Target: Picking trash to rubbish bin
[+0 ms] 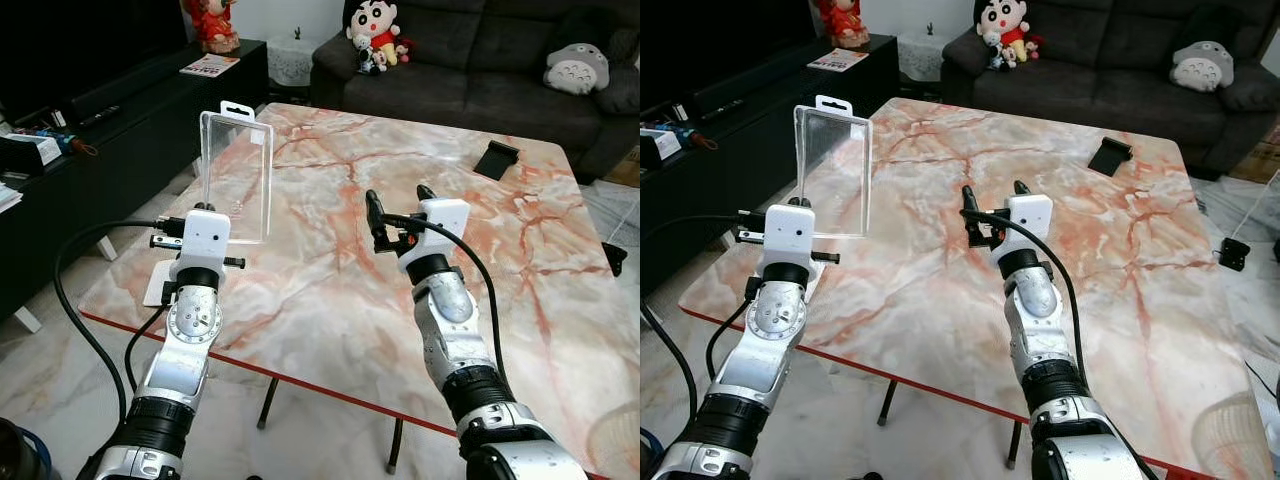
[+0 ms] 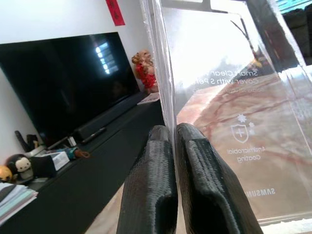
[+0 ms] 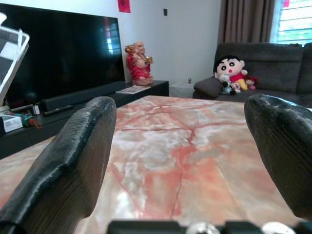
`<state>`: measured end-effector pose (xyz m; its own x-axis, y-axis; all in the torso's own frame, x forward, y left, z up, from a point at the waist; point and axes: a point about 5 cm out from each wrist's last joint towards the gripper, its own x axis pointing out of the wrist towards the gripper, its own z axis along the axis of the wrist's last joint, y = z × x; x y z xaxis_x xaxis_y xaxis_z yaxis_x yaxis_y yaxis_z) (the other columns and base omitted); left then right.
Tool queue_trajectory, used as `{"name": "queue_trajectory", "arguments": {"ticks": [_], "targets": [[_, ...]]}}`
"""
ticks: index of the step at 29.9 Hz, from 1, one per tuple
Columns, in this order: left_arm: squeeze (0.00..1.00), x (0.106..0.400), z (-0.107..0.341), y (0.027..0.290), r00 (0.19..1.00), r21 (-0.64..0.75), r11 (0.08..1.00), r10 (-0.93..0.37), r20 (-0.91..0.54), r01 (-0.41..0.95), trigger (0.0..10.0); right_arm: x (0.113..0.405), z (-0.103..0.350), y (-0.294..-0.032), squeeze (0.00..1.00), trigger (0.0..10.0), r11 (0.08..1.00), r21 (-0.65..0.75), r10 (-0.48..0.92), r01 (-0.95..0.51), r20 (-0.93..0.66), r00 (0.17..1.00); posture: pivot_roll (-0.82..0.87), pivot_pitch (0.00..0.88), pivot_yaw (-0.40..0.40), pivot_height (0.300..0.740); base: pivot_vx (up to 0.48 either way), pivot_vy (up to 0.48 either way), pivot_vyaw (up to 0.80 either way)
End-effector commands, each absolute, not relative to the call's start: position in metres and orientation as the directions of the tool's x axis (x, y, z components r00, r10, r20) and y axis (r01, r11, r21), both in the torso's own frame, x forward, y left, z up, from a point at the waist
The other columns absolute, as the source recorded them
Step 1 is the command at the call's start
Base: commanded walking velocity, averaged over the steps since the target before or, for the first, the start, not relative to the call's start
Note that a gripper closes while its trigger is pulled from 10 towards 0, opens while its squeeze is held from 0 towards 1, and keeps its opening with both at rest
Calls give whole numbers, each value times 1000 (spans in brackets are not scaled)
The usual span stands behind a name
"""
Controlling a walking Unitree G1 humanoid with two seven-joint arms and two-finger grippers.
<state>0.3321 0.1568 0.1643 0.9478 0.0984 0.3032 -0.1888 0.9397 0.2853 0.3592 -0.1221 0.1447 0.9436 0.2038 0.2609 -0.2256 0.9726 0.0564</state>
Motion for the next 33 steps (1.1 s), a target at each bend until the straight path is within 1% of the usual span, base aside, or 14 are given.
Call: {"name": "queue_trajectory", "arguments": {"ticks": [1, 11, 15, 18, 22, 33], "targets": [[0, 334, 170, 154, 941, 264, 946, 98, 323, -189, 10000, 359, 147, -125, 0, 10000, 974, 63, 192, -217, 272, 943, -2, 44, -26, 740, 0, 0, 0], [0, 336, 168, 149, 945, 268, 949, 75, 317, -166, 10000, 358, 146, -129, 0, 10000, 977, 65, 179, -203, 268, 947, -8, 48, -22, 740, 0, 0, 0], [0, 337, 169, 146, 944, 260, 952, 73, 321, -162, 10000, 357, 144, -129, 0, 10000, 976, 65, 185, -209, 268, 946, -10, 33, -25, 740, 0, 0, 0], [0, 337, 167, 144, 945, 263, 952, 67, 320, -157, 10000, 358, 144, -128, 0, 10000, 974, 70, 190, -216, 264, 946, -4, 15, -35, 740, 0, 0, 0], [0, 338, 170, 144, 942, 256, 953, 71, 329, -162, 10000, 362, 149, -124, 0, 10000, 970, 71, 207, -233, 267, 941, 0, 14, -41, 740, 0, 0, 0], [0, 338, 170, 144, 942, 253, 954, 70, 329, -159, 10000, 360, 147, -122, 0, 10000, 967, 74, 216, -244, 265, 940, -5, 4, -34, 740, 0, 0, 0]]}}
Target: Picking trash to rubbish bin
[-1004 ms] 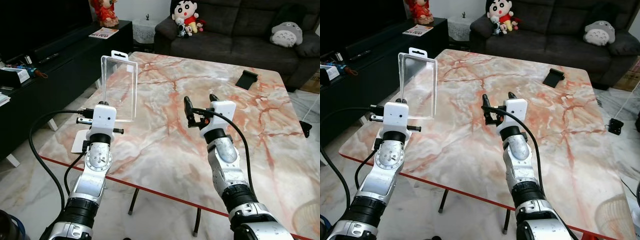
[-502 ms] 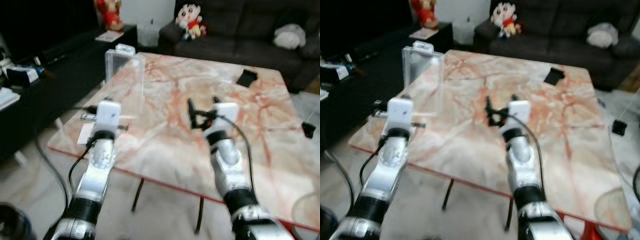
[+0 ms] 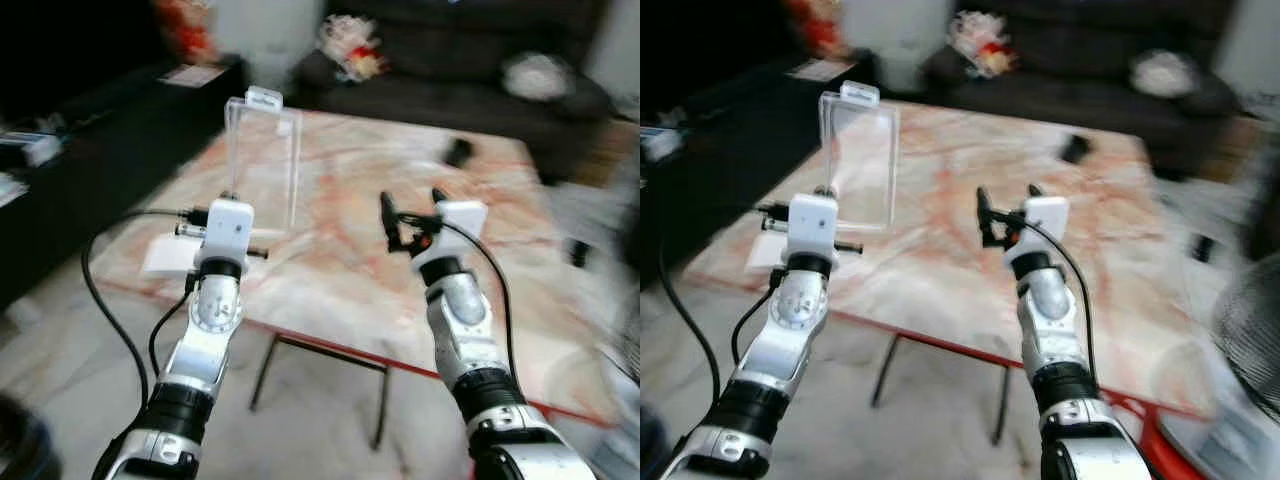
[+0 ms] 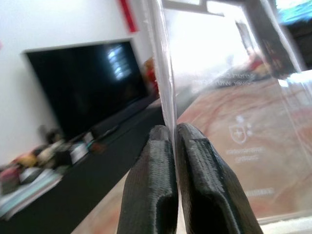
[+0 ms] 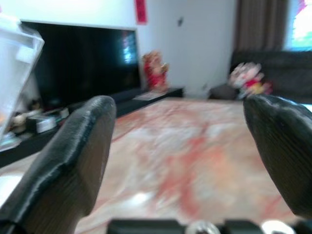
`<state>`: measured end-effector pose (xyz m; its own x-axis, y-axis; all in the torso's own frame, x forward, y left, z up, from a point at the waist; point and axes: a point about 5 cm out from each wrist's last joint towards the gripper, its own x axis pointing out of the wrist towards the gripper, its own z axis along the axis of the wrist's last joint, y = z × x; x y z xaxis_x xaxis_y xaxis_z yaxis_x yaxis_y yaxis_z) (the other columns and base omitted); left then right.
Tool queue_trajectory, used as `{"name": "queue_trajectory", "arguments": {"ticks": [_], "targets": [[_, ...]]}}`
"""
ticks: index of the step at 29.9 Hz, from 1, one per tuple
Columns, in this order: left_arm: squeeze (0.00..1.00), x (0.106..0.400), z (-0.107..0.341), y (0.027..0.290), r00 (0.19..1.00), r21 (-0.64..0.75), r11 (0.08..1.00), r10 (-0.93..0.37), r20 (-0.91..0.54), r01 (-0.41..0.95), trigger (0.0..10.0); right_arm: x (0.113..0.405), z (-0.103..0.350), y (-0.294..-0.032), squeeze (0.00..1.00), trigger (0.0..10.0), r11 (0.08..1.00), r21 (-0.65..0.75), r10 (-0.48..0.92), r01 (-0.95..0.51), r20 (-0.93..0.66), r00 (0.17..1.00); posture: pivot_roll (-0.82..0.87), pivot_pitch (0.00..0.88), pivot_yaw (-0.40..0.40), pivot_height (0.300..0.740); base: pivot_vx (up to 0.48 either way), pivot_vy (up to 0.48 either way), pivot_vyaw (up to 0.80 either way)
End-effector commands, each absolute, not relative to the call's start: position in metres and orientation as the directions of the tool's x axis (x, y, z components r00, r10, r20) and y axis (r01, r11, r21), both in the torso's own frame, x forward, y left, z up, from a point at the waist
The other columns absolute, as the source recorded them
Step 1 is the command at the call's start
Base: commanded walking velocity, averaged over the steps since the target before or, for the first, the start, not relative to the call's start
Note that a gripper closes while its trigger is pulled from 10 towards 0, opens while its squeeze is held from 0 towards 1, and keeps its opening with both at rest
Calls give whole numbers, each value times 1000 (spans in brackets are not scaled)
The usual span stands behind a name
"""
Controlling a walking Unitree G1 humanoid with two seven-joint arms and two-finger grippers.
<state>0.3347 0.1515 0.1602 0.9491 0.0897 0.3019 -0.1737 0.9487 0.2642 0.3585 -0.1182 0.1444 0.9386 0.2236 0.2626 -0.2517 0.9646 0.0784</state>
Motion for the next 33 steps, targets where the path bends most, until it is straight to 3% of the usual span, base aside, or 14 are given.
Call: {"name": "queue_trajectory", "arguments": {"ticks": [1, 27, 33], "targets": [[0, 338, 170, 144, 942, 252, 955, 70, 330, -159, 10000, 360, 146, -122, 0, 10000, 967, 74, 218, -245, 262, 940, -7, 2, -34, 740, 0, 0, 0], [0, 339, 172, 143, 938, 230, 958, 86, 336, -170, 10000, 361, 146, -121, 0, 10000, 962, 61, 245, -267, 244, 938, 1, 31, -59, 740, 0, 0, 0], [0, 339, 172, 142, 938, 228, 959, 86, 335, -169, 10000, 361, 145, -120, 0, 10000, 960, 61, 251, -273, 241, 938, 1, 33, -59, 740, -262, 0, 0]]}}
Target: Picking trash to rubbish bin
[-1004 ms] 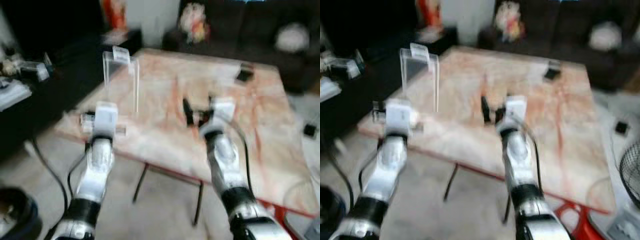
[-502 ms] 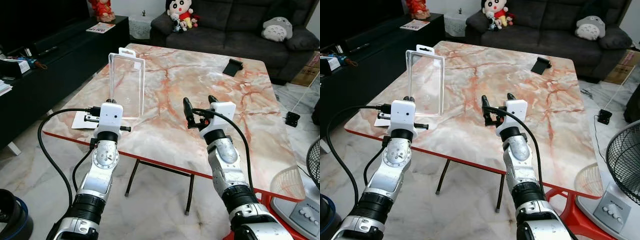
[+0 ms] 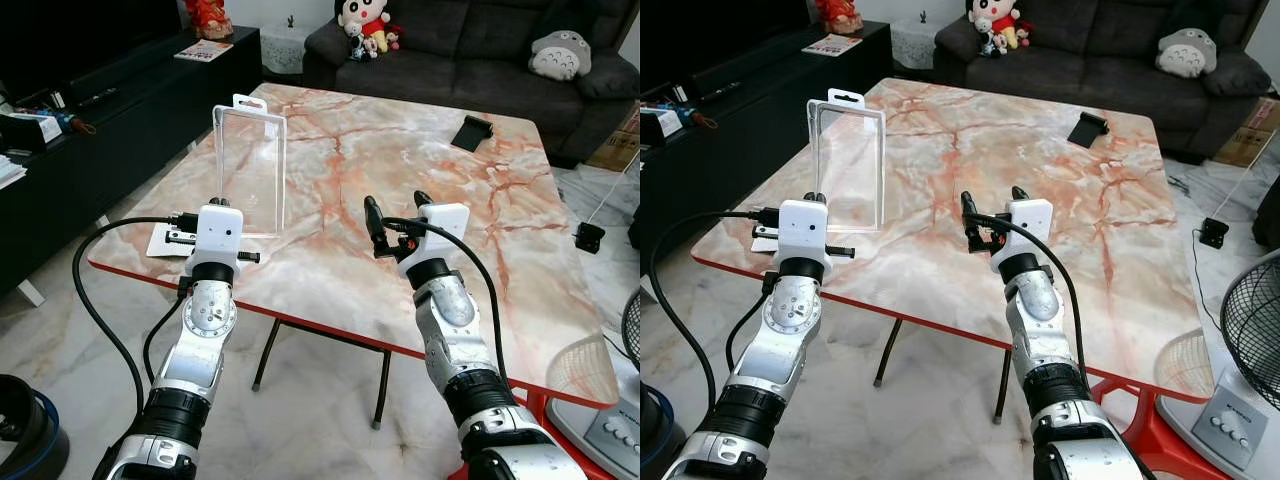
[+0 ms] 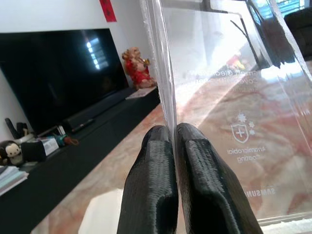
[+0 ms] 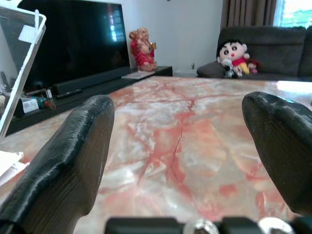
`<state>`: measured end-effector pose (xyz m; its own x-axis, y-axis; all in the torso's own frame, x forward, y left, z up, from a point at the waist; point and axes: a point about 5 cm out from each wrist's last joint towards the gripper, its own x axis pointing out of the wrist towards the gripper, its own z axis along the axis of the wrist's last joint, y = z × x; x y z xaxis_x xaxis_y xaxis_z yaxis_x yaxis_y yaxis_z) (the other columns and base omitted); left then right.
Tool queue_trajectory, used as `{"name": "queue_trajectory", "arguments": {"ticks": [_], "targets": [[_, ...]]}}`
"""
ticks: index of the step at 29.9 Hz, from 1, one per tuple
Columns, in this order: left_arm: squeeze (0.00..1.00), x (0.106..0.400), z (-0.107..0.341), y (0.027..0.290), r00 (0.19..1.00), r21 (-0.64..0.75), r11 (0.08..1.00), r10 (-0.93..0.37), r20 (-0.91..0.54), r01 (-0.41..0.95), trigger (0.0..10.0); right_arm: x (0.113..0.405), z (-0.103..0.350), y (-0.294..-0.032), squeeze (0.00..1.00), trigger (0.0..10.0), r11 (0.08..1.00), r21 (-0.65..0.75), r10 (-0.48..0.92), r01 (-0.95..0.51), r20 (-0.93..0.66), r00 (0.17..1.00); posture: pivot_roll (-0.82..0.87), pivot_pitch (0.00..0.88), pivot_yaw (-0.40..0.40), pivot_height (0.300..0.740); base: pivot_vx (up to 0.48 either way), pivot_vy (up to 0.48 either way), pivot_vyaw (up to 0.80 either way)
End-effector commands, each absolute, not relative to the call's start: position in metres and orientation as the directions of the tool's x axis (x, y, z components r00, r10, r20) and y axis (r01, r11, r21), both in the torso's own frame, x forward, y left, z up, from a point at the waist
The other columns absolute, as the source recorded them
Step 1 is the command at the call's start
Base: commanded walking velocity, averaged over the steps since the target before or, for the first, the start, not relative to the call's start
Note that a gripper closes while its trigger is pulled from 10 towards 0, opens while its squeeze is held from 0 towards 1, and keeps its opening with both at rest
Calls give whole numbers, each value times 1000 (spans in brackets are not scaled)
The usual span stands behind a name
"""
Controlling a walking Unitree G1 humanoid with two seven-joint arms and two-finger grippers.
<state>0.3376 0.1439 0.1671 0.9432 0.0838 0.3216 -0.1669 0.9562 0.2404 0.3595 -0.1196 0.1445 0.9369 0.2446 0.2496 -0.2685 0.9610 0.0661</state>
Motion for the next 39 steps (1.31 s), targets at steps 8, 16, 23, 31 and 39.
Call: {"name": "queue_trajectory", "arguments": {"ticks": [8, 16, 23, 31, 39], "targets": [[0, 338, 171, 141, 939, 226, 959, 86, 334, -169, 10000, 360, 143, -119, 0, 10000, 958, 61, 258, -279, 234, 937, -1, 39, -60, 740, -268, 0, 0], [0, 338, 171, 142, 939, 228, 959, 87, 333, -170, 10000, 360, 142, -118, 0, 10000, 956, 58, 268, -288, 227, 936, -2, 42, -60, 740, -270, 0, 0], [0, 339, 167, 144, 945, 231, 957, 97, 311, -174, 10000, 359, 136, -122, 0, 10000, 958, 80, 257, -277, 200, 946, -2, 41, -60, 740, -114, 0, 0], [0, 339, 141, 146, 978, 182, 976, 88, 186, -123, 10000, 358, 116, -132, 0, 10000, 963, 142, 216, -229, 101, 971, 0, 45, -60, 740, 0, 0, 0], [0, 328, 80, 158, 994, 192, 978, 97, -44, -87, 10000, 334, 54, -164, 0, 10000, 979, 166, 146, -117, -179, 973, 6, 47, -66, 740, 0, 0, 0]]}}
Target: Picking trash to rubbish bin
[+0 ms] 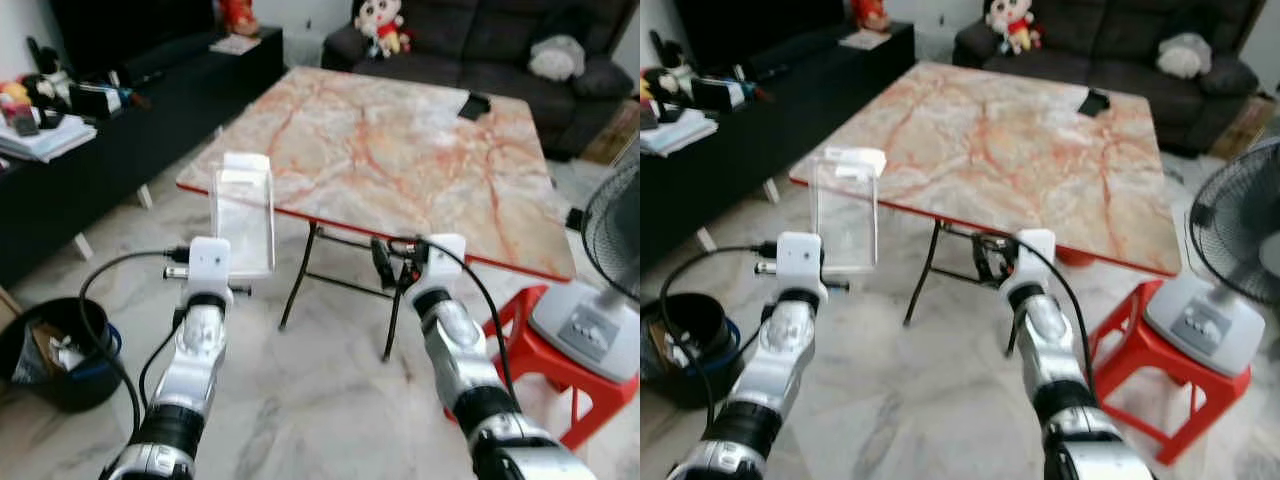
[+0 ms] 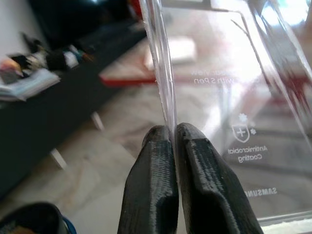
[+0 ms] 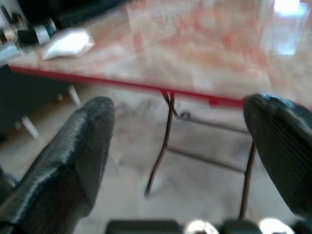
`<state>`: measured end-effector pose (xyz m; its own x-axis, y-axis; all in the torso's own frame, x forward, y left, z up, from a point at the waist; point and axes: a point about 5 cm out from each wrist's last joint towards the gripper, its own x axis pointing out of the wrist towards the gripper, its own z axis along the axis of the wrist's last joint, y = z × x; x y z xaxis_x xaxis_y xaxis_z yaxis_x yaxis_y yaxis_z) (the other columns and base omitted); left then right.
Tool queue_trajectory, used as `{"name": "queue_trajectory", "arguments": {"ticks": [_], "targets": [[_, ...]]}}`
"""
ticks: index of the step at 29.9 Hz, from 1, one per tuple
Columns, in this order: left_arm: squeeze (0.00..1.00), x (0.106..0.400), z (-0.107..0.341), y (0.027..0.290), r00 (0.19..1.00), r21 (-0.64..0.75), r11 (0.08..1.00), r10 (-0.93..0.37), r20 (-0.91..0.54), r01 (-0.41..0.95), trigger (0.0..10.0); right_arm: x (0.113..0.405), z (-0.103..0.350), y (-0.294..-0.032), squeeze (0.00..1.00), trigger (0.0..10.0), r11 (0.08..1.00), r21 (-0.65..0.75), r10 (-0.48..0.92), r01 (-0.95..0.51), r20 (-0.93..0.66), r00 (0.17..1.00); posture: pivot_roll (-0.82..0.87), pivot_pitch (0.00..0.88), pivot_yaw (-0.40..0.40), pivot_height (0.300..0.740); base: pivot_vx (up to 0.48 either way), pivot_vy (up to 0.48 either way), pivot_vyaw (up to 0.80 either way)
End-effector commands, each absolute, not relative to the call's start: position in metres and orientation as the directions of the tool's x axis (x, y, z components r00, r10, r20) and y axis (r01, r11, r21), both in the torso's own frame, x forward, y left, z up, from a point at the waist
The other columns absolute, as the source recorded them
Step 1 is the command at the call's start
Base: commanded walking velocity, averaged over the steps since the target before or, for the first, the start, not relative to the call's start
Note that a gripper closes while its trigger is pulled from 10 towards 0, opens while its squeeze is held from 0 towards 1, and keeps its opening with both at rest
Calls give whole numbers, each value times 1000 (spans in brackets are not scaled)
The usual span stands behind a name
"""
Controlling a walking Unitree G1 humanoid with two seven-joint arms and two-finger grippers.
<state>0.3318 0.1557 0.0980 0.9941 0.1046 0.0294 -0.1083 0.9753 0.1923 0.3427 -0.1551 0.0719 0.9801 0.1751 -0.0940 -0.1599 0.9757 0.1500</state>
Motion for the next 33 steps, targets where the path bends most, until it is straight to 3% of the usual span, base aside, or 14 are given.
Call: {"name": "queue_trajectory", "arguments": {"ticks": [1, 5, 7, 10, 19, 24, 33], "targets": [[0, 326, 73, 159, 992, 195, 977, 101, -77, -84, 10000, 329, 47, -167, 0, 10000, 980, 167, 142, -108, -211, 967, 6, 47, -66, 740, 0, 0, 0], [0, 318, 52, 162, 981, 200, 977, 102, -163, -68, 10000, 316, 27, -172, 0, 10000, 985, 139, 140, -101, -308, 941, 2, 44, -64, 740, 0, 0, 0], [0, 301, 18, 166, 944, 219, 975, 103, -315, -34, 10000, 294, 0, -177, 0, 10000, 987, 135, 137, -85, -436, 889, -3, 52, -67, 740, 0, 0, 0], [0, 283, -6, 168, 900, 218, 976, 107, -422, -14, 10000, 274, -20, -182, 0, 10000, 992, 105, 110, -63, -532, 840, -6, 52, -65, 740, 0, 0, 225], [0, 246, -42, 169, 812, 252, 967, 112, -573, 45, 10000, 238, -50, -190, 0, 10000, 997, 71, 62, -20, -664, 745, -4, 51, -64, 740, 0, 0, 739], [0, 234, -51, 170, 783, 247, 968, 119, -611, 46, 10000, 232, -53, -192, 0, 10000, 997, 76, 47, 7, -674, 738, -10, 45, -63, 740, 0, 0, 754], [0, 209, -68, 174, 709, 248, 968, 151, -689, 35, 10000, 213, -65, -194, 0, 10000, 999, 40, 44, -21, -735, 677, -8, 31, -70, 740, 27, 0, 58]]}}
